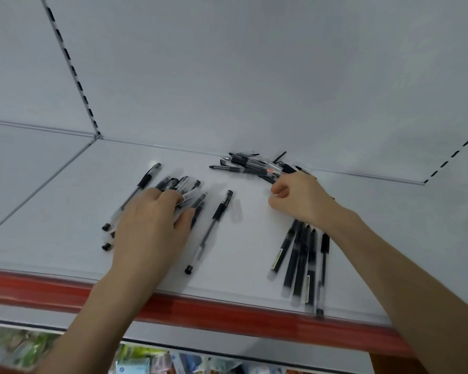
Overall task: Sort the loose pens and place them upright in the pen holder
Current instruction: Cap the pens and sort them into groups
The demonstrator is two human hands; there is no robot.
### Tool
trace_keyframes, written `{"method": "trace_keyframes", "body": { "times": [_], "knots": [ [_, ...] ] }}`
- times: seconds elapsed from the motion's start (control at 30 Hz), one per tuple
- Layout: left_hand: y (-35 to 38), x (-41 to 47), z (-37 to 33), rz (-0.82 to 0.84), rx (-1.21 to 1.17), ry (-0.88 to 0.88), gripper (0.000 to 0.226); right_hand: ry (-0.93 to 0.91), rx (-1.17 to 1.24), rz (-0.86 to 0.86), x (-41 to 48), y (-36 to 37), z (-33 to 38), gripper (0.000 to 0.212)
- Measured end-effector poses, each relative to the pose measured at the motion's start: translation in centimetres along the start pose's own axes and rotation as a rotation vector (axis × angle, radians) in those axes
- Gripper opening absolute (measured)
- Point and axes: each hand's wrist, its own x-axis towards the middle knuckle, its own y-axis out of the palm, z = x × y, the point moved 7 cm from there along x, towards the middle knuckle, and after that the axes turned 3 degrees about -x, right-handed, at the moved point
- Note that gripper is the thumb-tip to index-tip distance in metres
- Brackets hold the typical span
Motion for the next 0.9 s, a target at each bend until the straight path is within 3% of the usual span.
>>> {"method": "trace_keyframes", "body": {
  "times": [0.17,0.27,0.4,0.5,0.73,0.8,0.9],
  "knots": [
    [1.9,-0.3,-4.7,0.107,-0.152,0.188,0.012,0.080,0.220,-0.203,-1.5,-4.4,-2.8,0.004],
    [4.0,-0.9,-7.8,0.262,-0.187,0.246,0.023,0.117,0.284,-0.299,-3.0,-6.6,-5.1,0.006],
    [6.8,-1.5,-11.2,0.461,-0.032,0.314,0.039,0.183,0.377,-0.371,-5.0,-7.3,-7.7,0.017],
    [8.1,-1.3,-11.9,0.536,0.055,0.307,0.038,0.205,0.446,-0.365,-6.3,-7.0,-8.5,0.019],
    [8.1,-0.8,-11.4,0.499,0.124,0.320,0.020,0.171,0.601,-0.333,-7.1,-6.4,-7.9,0.029],
    [7.3,-0.6,-11.3,0.434,0.007,0.288,0.019,0.165,0.747,-0.337,-7.0,-6.3,-7.3,0.026],
    [4.8,-0.4,-11.2,0.335,-0.355,0.210,0.008,0.152,1.050,-0.335,-6.6,-6.6,-6.2,0.022]
  ]
}}
